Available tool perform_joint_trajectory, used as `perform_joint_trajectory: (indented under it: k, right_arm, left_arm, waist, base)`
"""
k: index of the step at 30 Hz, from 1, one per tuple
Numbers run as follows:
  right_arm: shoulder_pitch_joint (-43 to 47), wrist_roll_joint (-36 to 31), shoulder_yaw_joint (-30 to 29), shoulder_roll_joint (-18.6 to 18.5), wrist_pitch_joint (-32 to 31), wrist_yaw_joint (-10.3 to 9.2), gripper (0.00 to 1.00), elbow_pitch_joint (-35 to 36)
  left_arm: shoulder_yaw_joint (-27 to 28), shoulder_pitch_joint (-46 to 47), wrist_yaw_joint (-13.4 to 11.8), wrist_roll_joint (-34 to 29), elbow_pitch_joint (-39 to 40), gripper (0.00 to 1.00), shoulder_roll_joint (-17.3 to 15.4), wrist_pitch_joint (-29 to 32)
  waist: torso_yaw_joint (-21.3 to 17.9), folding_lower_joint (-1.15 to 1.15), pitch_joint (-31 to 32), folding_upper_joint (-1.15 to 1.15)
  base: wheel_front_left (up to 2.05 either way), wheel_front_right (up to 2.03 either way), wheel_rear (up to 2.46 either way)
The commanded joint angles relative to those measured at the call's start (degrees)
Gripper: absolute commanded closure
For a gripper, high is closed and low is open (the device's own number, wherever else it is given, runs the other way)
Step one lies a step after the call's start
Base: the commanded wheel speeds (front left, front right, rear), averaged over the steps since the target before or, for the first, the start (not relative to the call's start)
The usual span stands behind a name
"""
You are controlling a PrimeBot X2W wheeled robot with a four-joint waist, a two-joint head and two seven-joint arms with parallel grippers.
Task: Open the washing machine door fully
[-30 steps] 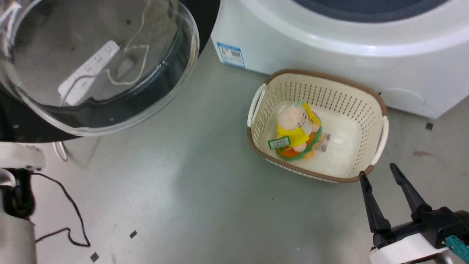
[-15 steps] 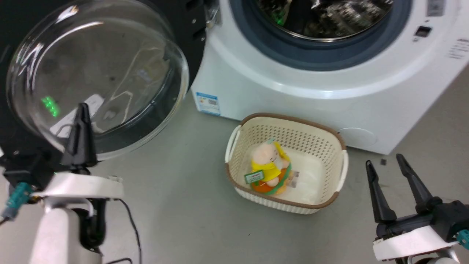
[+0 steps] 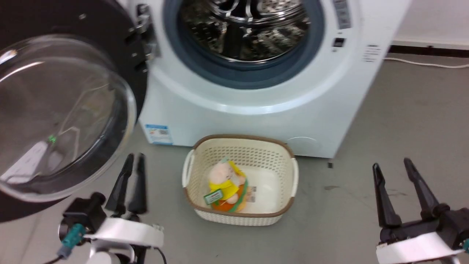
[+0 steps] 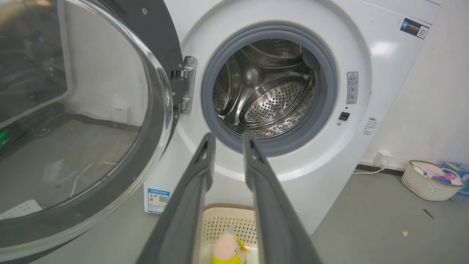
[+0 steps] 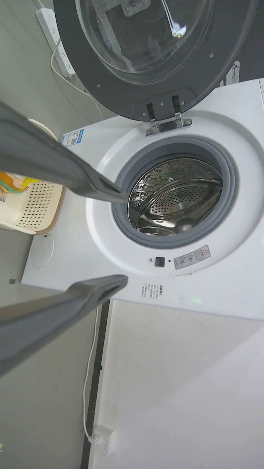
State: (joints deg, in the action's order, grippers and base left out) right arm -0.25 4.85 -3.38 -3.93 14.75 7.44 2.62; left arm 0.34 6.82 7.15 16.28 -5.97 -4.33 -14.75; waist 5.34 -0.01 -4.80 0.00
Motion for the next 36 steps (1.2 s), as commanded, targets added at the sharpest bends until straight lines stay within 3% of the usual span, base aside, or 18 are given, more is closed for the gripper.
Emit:
perform_joint_trajectory:
  k: [1, 12, 20, 28, 36]
  right_arm:
    - [0.78, -0.16, -0.10, 0.28, 0.24, 0.05, 0.00, 0.06]
    - [2.08, -0.58, 0.97, 0.90, 0.25, 0.05, 0.00, -2.34]
    - [2.31, -0.74, 1.14, 1.02, 0.25, 0.05, 0.00, -3.14]
    - [2.19, -0.17, 1.25, 1.04, 0.25, 0.05, 0.00, -3.51]
    - [2.17, 0.36, 1.08, 1.04, 0.25, 0.05, 0.00, -3.66]
  left_arm:
    - [-0.14, -0.81, -0.20, -0.62, -0.15, 0.00, 0.13, -0.25]
    - [-3.05, -4.37, -0.14, -4.61, -3.38, 0.00, 0.95, -0.25]
    - [-4.25, -4.27, -0.89, -5.19, -6.41, 0.00, 1.25, -0.25]
    - [-3.93, -3.84, -2.54, -6.76, -5.77, 0.00, 1.34, -0.25]
    - [-3.82, -4.17, -2.63, -6.71, -4.22, 0.00, 1.40, -0.25]
  waist:
    - [-1.73, 0.01, 0.70, 0.00]
    - [-5.39, 0.01, 0.92, 0.00]
    - [-4.99, 0.01, 1.05, 0.00]
    - [-4.72, 0.01, 0.99, 0.00]
    - [-4.29, 0.01, 1.08, 0.00]
  base:
    - [0.00, 0.00, 0.00]
    - [0.00, 0.00, 0.00]
    - [0.00, 0.00, 0.00]
    - [0.00, 0.00, 0.00]
    - [0.00, 0.00, 0.00]
